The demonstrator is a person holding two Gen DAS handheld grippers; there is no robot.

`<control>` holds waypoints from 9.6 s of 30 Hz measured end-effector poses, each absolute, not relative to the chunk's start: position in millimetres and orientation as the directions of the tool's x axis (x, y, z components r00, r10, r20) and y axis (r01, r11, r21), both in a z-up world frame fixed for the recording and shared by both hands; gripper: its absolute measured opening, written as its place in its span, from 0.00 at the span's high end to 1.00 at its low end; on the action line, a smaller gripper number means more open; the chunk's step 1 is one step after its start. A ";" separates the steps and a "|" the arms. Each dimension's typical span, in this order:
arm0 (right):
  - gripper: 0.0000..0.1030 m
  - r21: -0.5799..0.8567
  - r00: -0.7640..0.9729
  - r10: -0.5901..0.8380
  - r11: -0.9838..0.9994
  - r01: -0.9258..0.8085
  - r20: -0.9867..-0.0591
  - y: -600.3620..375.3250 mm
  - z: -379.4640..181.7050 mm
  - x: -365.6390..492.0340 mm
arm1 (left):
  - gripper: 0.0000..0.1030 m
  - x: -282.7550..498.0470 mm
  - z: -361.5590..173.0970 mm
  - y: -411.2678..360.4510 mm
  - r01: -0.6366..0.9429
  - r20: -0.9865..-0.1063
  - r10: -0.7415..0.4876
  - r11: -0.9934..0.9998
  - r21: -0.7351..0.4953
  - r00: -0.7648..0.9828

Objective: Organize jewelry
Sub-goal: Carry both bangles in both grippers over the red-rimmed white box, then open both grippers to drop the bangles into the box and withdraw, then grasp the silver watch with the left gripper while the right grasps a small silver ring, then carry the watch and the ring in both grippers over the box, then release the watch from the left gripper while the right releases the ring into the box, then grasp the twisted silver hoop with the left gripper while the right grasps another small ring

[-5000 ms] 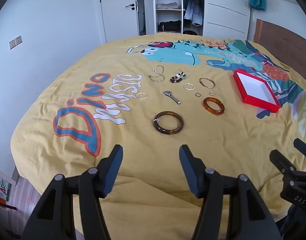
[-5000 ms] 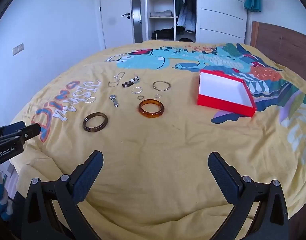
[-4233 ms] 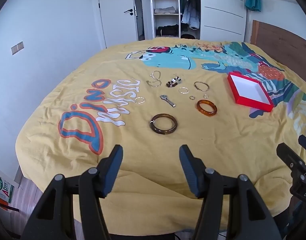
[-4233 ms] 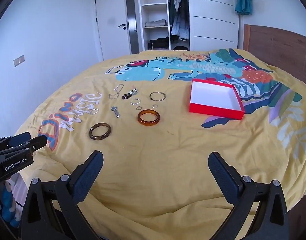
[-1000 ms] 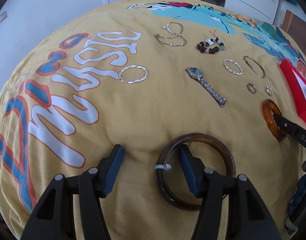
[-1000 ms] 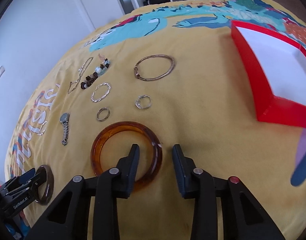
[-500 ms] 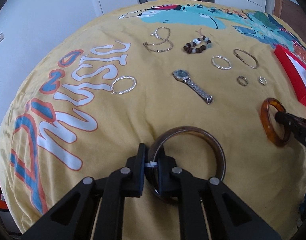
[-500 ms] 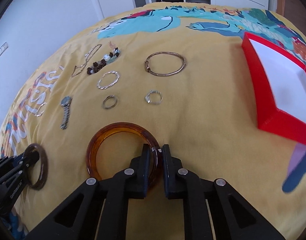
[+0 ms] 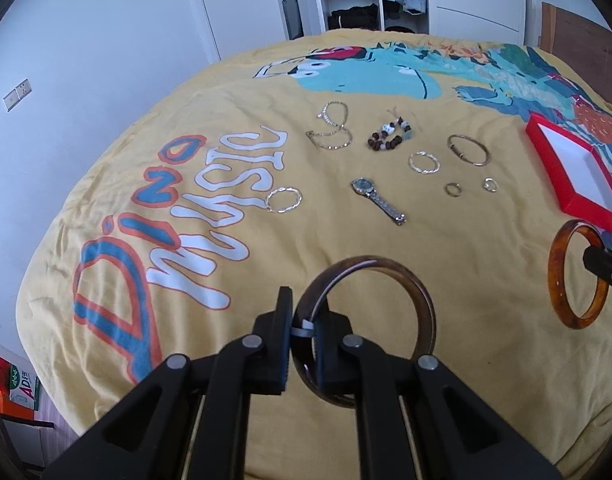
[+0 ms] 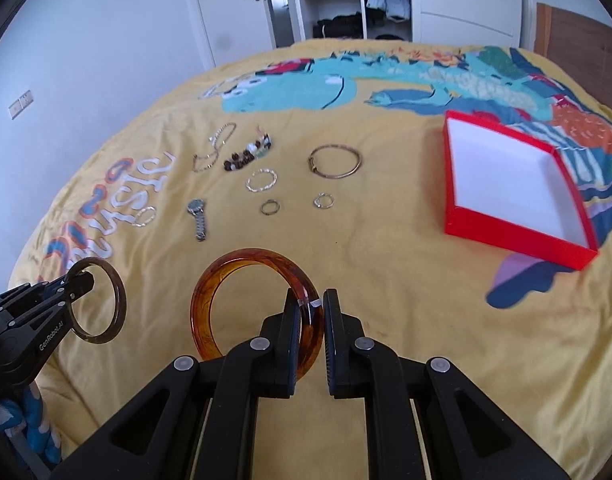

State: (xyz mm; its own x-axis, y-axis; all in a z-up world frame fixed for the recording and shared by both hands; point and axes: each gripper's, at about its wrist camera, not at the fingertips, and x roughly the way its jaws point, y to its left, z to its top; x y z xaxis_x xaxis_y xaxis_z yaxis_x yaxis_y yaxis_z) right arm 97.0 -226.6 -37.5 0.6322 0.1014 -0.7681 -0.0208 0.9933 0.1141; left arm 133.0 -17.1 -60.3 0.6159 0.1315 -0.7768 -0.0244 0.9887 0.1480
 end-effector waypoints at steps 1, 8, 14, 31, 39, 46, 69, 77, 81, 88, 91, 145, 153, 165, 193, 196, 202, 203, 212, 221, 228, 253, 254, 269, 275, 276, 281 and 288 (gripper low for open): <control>0.90 0.114 0.638 0.099 0.993 -0.017 -0.763 -228.2 -33.7 92.6 | 0.92 129.6 -56.5 -18.1 -0.021 -0.774 0.129 0.989 0.148 0.620; 0.90 0.133 0.688 0.066 0.990 0.044 -0.723 -260.0 -8.2 66.1 | 0.92 114.8 -35.4 -43.0 0.039 -0.766 0.074 0.991 0.128 0.639; 0.90 0.147 0.712 0.018 0.982 0.120 -0.702 -309.3 4.6 63.6 | 0.92 125.7 -20.7 -88.4 0.134 -0.770 -0.019 0.987 0.086 0.638; 0.90 0.065 0.693 -0.156 0.958 0.281 -0.704 -470.7 -3.6 152.8 | 0.92 251.1 -15.2 -284.8 0.351 -0.758 -0.251 0.936 -0.032 0.602; 0.90 0.012 0.643 -0.166 0.965 0.263 -0.748 -498.6 -41.3 185.0 | 0.92 281.5 -63.9 -349.0 0.402 -0.801 -0.234 0.915 0.008 0.550; 0.89 -0.052 0.566 -0.167 0.976 0.213 -0.807 -494.7 -80.0 193.3 | 0.91 285.1 -99.5 -357.5 0.420 -0.843 -0.188 0.906 0.050 0.504; 0.79 -0.165 0.530 -0.210 0.977 0.132 -0.822 -483.7 -75.0 199.1 | 0.83 298.5 -111.6 -371.2 0.390 -0.888 -0.168 0.921 0.015 0.429; 0.62 -0.161 0.592 -0.236 0.971 0.178 -0.771 -482.0 -21.0 165.1 | 0.68 281.3 -74.1 -354.9 0.411 -0.860 -0.249 0.910 -0.050 0.446; 0.62 -0.139 0.627 -0.232 0.971 0.195 -0.743 -469.5 14.3 142.5 | 0.68 261.8 -34.7 -322.2 0.392 -0.813 -0.310 0.913 -0.110 0.494; 0.60 -0.056 0.709 -0.158 0.985 0.165 -0.687 -409.8 62.5 113.1 | 0.68 231.1 16.1 -233.4 0.320 -0.780 -0.259 0.944 -0.079 0.570; 0.60 -0.030 0.731 -0.118 0.991 0.133 -0.672 -378.6 67.2 109.8 | 0.67 221.7 21.3 -183.5 0.258 -0.769 -0.212 0.964 -0.064 0.603; 0.80 0.210 0.612 0.274 0.962 -0.176 -0.742 -239.3 -130.7 261.1 | 0.80 301.7 -143.9 -20.6 -0.159 -0.817 -0.105 0.959 -0.233 0.567; 0.80 0.212 0.622 0.278 0.961 -0.180 -0.732 -240.6 -114.9 247.4 | 0.80 290.0 -129.7 -21.5 -0.145 -0.811 -0.092 0.966 -0.213 0.578; 0.80 0.208 0.678 0.256 0.966 -0.153 -0.689 -279.2 -55.2 201.5 | 0.80 261.9 -75.9 -57.8 -0.051 -0.774 -0.144 0.974 -0.221 0.617; 0.80 0.110 0.702 0.013 0.989 0.094 -0.712 -506.4 -40.4 247.6 | 0.80 326.2 -50.6 -342.6 0.396 -0.749 -0.367 0.906 -0.153 0.551; 0.80 0.115 0.681 0.035 0.991 0.072 -0.731 -510.4 -51.1 255.9 | 0.80 330.2 -60.6 -354.9 0.405 -0.758 -0.343 0.907 -0.114 0.555; 0.80 0.091 0.624 0.057 0.996 0.022 -0.780 -516.1 -71.6 271.3 | 0.89 338.6 -80.2 -370.7 0.440 -0.780 -0.324 0.895 -0.070 0.536; 0.80 0.089 0.618 0.060 0.996 0.016 -0.784 -516.4 -73.5 272.6 | 0.90 338.8 -82.6 -372.6 0.445 -0.781 -0.322 0.893 -0.064 0.534; 0.80 0.023 0.563 0.041 0.999 -0.038 -0.825 -511.8 -93.6 279.0 | 0.90 339.7 -108.1 -383.9 0.476 -0.811 -0.314 0.878 -0.050 0.494; 0.80 -0.038 0.550 0.008 0.997 -0.072 -0.835 -507.3 -99.2 278.0 | 0.90 339.7 -115.0 -385.2 0.476 -0.816 -0.299 0.879 -0.033 0.495; 0.78 -0.060 0.549 -0.012 0.996 -0.069 -0.836 -505.6 -96.9 275.0 | 0.89 339.2 -113.9 -385.6 0.469 -0.819 -0.290 0.883 -0.029 0.496; 0.71 0.012 0.706 0.007 1.000 0.002 -0.708 -445.3 44.1 183.8 | 0.71 268.2 12.2 -253.6 0.378 -0.730 -0.336 0.918 -0.115 0.595; 0.71 0.016 0.710 0.013 1.000 -0.002 -0.705 -440.1 47.8 179.8 | 0.67 265.2 15.8 -243.7 0.366 -0.730 -0.324 0.924 -0.109 0.602; 0.68 0.111 0.706 0.157 0.988 -0.110 -0.690 -315.9 40.2 154.6 | 0.52 215.6 -6.2 -43.4 0.096 -0.728 -0.079 0.995 -0.017 0.681; 0.67 0.136 0.674 0.194 0.981 -0.139 -0.713 -277.2 2.1 171.0 | 0.52 210.0 -43.1 12.2 -0.013 -0.742 -0.022 0.999 -0.041 0.670; 0.66 0.133 0.669 0.194 0.981 -0.142 -0.718 -272.5 -4.2 173.8 | 0.52 209.9 -48.3 17.4 -0.024 -0.745 -0.019 0.999 -0.047 0.667; 0.63 0.125 0.635 0.208 0.977 -0.174 -0.743 -247.5 -34.2 186.0 | 0.49 213.7 -76.9 41.8 -0.070 -0.767 -0.029 0.993 -0.096 0.641; 0.62 0.137 0.567 0.252 0.962 -0.237 -0.784 -210.2 -81.2 209.3 | 0.48 233.6 -106.1 50.0 -0.081 -0.795 -0.049 0.989 -0.123 0.605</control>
State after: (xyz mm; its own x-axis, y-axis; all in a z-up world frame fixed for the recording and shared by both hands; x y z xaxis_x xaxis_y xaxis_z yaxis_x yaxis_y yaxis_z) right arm 209.3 -210.2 -81.2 0.5669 0.2520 -0.7843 -0.2373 0.9617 0.1374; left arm 233.6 50.0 -106.1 0.6049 -0.0494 -0.7948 -0.0809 0.9891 -0.1230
